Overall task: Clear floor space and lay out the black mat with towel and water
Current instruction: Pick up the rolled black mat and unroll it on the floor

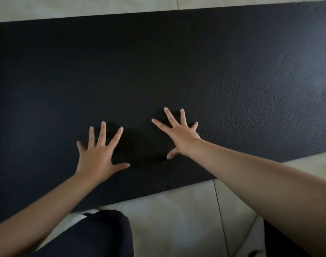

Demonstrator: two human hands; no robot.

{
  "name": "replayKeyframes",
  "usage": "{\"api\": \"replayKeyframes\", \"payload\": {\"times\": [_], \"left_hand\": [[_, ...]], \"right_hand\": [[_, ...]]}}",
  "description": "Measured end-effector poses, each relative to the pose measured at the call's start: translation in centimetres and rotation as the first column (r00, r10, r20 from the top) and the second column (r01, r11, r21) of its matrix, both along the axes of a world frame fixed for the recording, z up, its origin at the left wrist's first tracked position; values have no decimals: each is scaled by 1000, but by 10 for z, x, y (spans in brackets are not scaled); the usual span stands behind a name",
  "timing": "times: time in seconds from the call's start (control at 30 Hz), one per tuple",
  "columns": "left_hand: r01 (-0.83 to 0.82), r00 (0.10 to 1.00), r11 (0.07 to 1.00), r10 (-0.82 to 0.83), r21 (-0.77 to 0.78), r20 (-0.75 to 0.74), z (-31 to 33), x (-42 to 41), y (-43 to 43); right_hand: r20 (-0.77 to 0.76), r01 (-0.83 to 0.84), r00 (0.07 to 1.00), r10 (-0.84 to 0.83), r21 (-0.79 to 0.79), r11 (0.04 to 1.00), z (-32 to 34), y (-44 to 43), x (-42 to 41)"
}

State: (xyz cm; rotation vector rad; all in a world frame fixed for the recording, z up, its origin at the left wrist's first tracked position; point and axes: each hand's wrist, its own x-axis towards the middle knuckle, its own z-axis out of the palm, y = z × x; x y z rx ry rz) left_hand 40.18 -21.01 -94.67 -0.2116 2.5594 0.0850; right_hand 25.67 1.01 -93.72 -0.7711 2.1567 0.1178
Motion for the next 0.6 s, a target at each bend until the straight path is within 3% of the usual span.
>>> {"api": "replayKeyframes", "payload": {"times": [0.13,0.3,0.37,0.47,0.53,0.6], "left_hand": [[0,991,999,-5,34,135,-5,-28,1],[8,980,999,-14,32,198,12,-42,4],[11,977,1000,-6,-20,211,35,-45,1],[43,979,987,-10,-157,203,79,-53,-5],[16,970,988,22,-155,244,122,-65,-10],[-109,948,986,141,-123,285,162,-77,-22]], "right_hand": [[4,-7,1000,7,36,999,-3,-4,-2],[24,45,999,-45,-15,999,9,1,-6],[40,172,985,-169,-101,980,31,7,-6],[11,419,903,-429,-244,875,68,13,2],[-11,438,889,-459,-277,855,106,23,11],[-1,474,871,-491,-260,841,144,37,17]]}}
